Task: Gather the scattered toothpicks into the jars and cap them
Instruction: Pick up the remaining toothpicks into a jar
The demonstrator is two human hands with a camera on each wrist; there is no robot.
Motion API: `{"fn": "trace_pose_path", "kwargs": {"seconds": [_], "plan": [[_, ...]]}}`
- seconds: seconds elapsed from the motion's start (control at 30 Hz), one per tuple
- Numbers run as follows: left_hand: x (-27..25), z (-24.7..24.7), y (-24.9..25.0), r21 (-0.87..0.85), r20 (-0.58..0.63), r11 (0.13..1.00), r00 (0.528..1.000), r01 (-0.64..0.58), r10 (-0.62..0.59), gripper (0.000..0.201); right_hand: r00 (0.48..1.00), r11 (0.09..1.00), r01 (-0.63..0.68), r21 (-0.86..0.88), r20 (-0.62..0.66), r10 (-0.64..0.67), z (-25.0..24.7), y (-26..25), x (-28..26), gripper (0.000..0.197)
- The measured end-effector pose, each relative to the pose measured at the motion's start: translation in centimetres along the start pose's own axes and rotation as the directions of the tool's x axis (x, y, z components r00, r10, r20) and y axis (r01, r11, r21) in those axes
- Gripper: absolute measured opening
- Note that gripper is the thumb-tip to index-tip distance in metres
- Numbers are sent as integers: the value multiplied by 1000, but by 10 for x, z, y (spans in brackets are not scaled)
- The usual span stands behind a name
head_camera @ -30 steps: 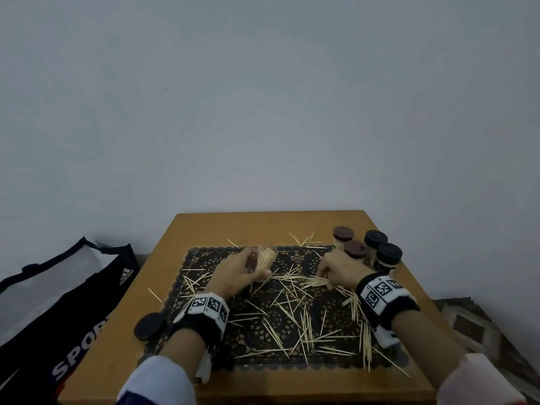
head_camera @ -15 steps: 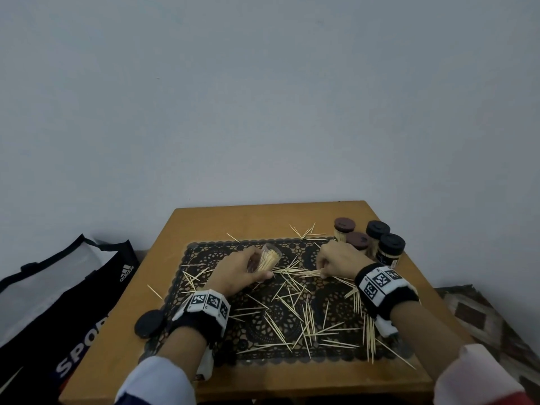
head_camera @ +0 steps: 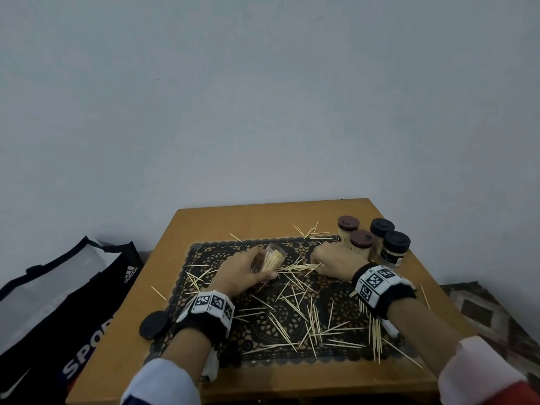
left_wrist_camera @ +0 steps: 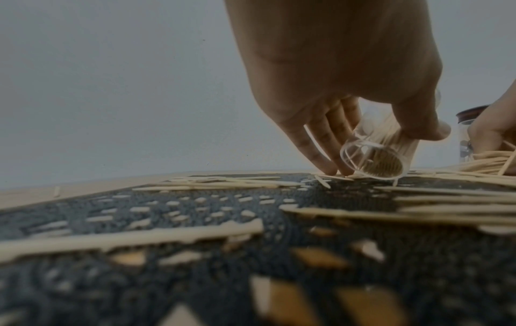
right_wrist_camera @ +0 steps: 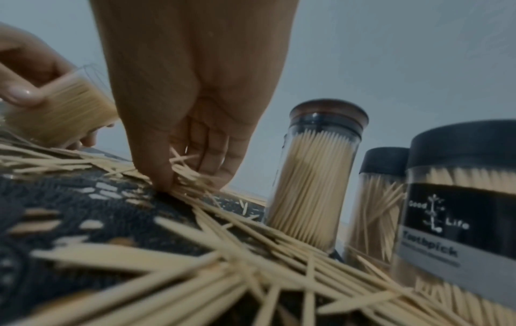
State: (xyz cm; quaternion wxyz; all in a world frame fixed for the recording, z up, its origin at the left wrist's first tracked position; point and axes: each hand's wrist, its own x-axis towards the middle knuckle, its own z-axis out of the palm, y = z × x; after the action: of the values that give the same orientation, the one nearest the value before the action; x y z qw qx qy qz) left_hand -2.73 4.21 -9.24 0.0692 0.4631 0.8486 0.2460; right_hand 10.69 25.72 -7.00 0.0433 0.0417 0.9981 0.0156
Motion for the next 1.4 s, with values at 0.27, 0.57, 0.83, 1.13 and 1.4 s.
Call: {"fn": "trace_pose_path", "kwargs": {"seconds": [0.27,0.57,0.83,1.13,1.4], "plan": [[1,0,1,11,10,1000,1000,-3,3,58,989,995,-22,-101,-148,7,1,-4,-3,24],[3,1,-2,61,-3,998,1000,-20,20,57,887,990,-103,-94,-460,48,3,-11,4,12],[5,3,-5,35,-28,999,999,-31,32,59,848,992,13,-123,-525,-76,-3,-19,-1,17],[5,6,-1,-101,27,991,996,-82,85,61,819,973,222,-62,-530,-220,8,-21,7,35],[6,8,-2,-112,55,989,993,-96,103,57,850,944,315,95,-470,-237,9,-17,8,39]]}}
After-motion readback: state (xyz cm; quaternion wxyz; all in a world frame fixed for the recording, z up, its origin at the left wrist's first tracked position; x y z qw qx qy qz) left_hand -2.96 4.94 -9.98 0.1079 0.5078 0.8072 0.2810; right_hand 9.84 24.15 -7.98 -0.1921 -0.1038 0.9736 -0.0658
